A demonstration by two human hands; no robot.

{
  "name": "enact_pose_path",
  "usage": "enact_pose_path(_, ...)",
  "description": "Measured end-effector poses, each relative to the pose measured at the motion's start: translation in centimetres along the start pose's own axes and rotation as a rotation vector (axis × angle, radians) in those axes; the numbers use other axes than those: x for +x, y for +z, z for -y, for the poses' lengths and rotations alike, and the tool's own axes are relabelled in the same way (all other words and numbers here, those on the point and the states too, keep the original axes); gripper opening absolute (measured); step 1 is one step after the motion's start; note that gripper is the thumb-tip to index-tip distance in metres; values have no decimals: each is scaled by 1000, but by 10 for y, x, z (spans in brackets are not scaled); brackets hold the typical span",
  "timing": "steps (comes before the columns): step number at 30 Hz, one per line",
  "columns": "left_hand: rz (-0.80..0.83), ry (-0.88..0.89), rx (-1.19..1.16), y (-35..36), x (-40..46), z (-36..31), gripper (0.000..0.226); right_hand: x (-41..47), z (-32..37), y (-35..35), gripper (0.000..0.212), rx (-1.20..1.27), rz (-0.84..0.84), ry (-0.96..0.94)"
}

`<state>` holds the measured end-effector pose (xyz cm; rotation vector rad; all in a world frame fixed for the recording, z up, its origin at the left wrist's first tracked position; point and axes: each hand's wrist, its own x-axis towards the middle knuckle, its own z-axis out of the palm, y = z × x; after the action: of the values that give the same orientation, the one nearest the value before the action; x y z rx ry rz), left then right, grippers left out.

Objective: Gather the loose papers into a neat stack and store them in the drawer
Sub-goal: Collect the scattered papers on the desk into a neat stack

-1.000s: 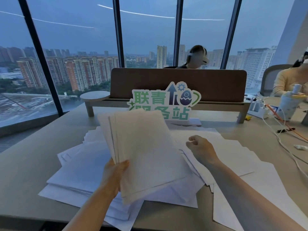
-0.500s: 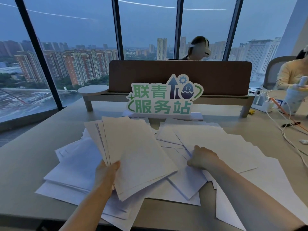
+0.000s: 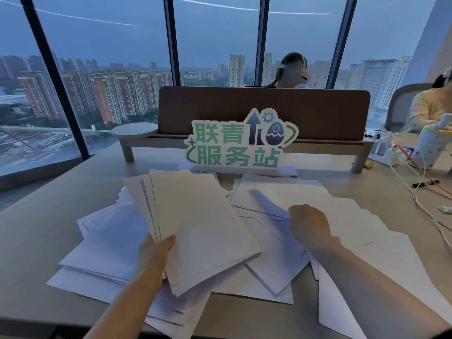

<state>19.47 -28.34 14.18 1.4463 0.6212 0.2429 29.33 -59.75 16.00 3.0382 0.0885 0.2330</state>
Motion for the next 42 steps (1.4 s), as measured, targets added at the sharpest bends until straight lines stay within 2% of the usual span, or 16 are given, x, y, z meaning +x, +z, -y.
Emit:
enact_pose_path(2, 1, 5, -11, 1, 1, -1, 45, 5, -5, 3, 21, 14, -62, -20)
enact_pose_path(6, 27, 14, -14, 6, 3, -4, 43, 11, -14, 10, 38, 64, -22, -64)
enact_pose_path(11, 38, 34, -6, 14, 4, -7, 41, 22, -28, 20, 23, 105, 148, -54)
enact_pose_path(14, 51, 41, 15, 16, 6, -6, 41, 29, -28, 16, 46, 118, 188, -94)
enact_pose_path(16, 55, 45, 31, 17, 6, -4, 42, 36, -25, 14, 52, 49, 169, -147)
enact_pose_path(20, 49, 41, 46, 16, 8, -2, 42, 48, -18, 9, 39, -92, 172, -274)
enact_pose_path(25, 56, 39, 36, 16, 8, 0, 39, 47, -9, 8, 25, -218, 149, -332)
enact_pose_path(29, 51, 47, 25, 17, 7, -1, 40, 46, -2, 14, 19, -217, 152, -294)
enact_pose_path(32, 45, 40, -6, 15, 6, -1, 42, 46, -1, 5, 22, -125, 175, -158)
enact_pose_path(35, 39, 27, -54, 13, 6, -1, 42, 45, -2, -10, 24, -59, 93, -93)
enact_pose_path(38, 22, 21, -83, 10, 7, 0, 42, 42, 3, -28, 22, 92, 10, -1)
enact_pose_path(42, 40, 35, -86, 8, 4, -1, 38, 34, 21, -52, 24, 346, -15, 55)
